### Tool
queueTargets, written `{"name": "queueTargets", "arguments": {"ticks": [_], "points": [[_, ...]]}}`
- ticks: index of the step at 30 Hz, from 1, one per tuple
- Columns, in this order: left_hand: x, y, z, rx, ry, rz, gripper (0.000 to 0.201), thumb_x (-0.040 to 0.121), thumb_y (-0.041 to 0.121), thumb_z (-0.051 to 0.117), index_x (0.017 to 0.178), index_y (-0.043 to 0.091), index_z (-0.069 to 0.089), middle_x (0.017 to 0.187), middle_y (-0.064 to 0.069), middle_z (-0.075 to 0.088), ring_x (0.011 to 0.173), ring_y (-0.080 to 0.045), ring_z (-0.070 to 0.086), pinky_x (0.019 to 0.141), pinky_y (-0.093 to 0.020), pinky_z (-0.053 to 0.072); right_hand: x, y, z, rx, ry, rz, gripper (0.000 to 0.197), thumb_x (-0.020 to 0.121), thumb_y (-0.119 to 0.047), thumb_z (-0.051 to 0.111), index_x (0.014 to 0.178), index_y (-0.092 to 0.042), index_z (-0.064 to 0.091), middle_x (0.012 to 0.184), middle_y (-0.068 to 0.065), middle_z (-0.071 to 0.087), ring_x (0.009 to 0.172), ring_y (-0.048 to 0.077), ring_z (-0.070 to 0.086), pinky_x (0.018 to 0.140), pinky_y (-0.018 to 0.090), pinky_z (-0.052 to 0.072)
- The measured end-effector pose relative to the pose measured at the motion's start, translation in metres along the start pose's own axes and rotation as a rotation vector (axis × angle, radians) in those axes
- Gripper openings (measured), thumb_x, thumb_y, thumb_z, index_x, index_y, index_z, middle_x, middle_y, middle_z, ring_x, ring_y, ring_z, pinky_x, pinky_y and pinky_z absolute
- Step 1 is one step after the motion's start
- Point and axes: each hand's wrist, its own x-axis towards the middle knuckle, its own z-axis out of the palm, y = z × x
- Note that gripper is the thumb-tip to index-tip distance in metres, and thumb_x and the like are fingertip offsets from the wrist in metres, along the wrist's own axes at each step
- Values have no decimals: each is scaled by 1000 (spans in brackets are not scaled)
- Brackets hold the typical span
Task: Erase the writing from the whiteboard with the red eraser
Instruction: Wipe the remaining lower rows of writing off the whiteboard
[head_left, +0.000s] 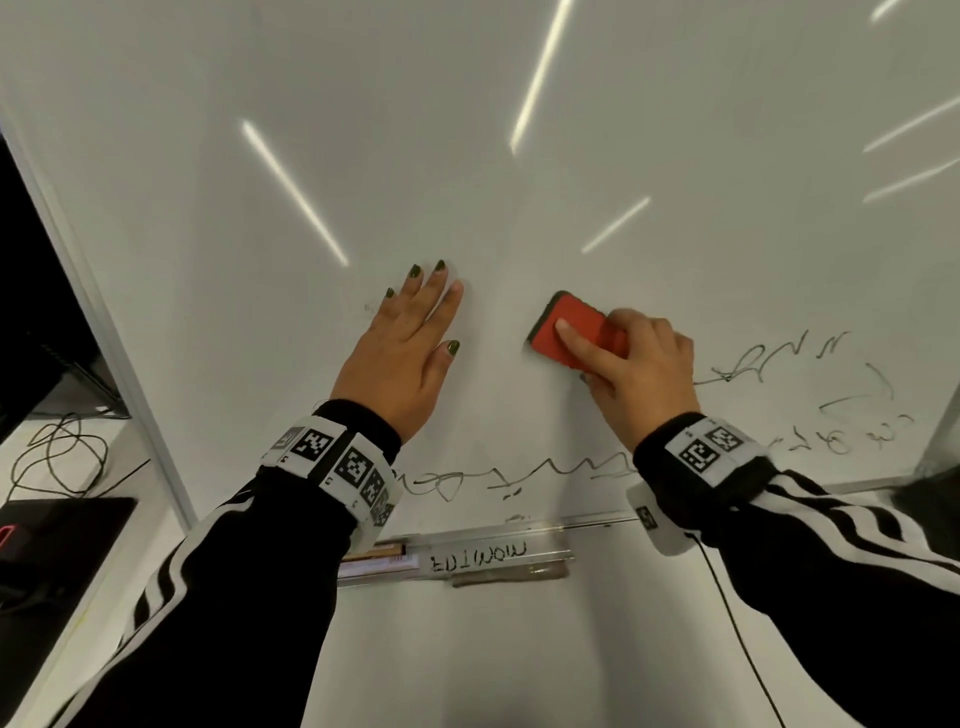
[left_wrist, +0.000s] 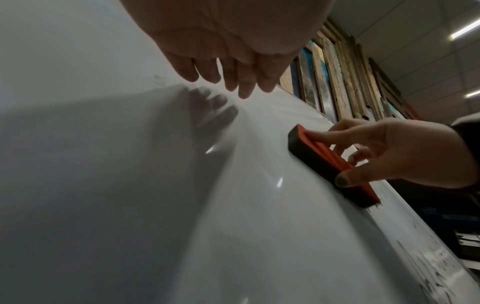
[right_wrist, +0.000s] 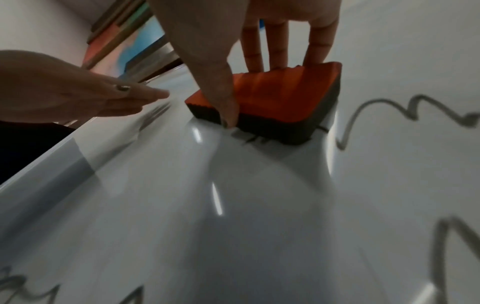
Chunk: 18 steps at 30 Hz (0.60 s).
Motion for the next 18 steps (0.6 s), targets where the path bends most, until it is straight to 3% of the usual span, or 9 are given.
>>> {"name": "queueTargets", "arguments": {"ticks": [4,7,13,18], "points": [[10,13,8,-17,3,36,55,94,30,25,147,17,18,151,9,6,140,-6,0,114,-20,-6,-35,-4,12,2,-73,37,81,63,-12,81,130,-37,42,109,18,56,89,29,44,76,46,40],[16,19,10,-28,2,53,55,94,31,24,147,17,19,151,9,7,140,-6,1,115,-21,-4,-59,5,10,-14,-143,74,86,61,-11,83,131,-38,40,106,18,56,86,32,49,74,46,42],[24,25,14,-21,-13,72,55,94,30,23,147,16,18,151,9,6,140,-5,0,115,-22,-3,-23,21,-5,151,-27,316,85,71,-14,75,138,-41,30,110,15,45,94,33,46,80,49,46],[26,29,20,-8,-33,78,55,94,30,23,147,15,18,152,7,7,140,-6,0,115,-20,-6,-52,17,1,166,-112,356,88,74,-16,74,142,-40,22,111,16,43,93,32,45,79,49,47]]}}
